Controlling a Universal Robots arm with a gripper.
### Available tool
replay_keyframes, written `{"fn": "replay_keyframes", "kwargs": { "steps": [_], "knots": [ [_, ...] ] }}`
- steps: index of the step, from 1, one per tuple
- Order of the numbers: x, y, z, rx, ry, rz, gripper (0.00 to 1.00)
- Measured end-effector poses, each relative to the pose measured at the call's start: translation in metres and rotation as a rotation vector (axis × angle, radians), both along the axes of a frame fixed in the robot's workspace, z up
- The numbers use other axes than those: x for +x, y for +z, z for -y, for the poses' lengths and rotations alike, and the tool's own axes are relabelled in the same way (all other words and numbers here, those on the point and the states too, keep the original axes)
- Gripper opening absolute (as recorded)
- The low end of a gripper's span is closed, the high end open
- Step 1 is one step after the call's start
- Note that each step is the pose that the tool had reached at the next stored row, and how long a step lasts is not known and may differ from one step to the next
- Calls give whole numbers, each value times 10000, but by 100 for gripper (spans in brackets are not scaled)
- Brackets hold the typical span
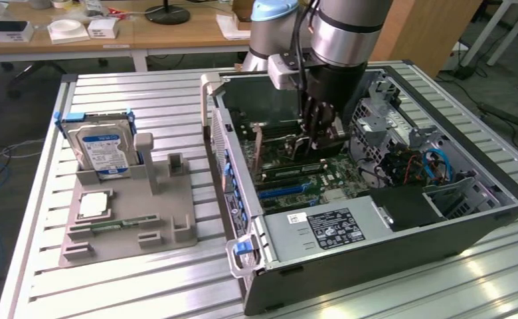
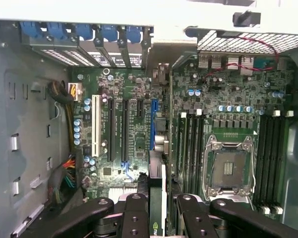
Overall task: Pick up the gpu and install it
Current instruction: 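Insert the gpu into the slot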
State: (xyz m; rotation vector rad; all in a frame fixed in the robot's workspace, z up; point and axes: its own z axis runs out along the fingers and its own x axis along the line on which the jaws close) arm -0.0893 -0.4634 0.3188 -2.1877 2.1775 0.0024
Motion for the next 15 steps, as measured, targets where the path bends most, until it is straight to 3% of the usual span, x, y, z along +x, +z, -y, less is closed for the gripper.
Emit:
{"fn": "replay_keyframes", "kwargs": {
  "steps": [8,15],
  "knots": [
    [-29,-147,0,-14,-450,-1,27],
    [-47,-248,7,-14,-543,0,27]
  ]
}}
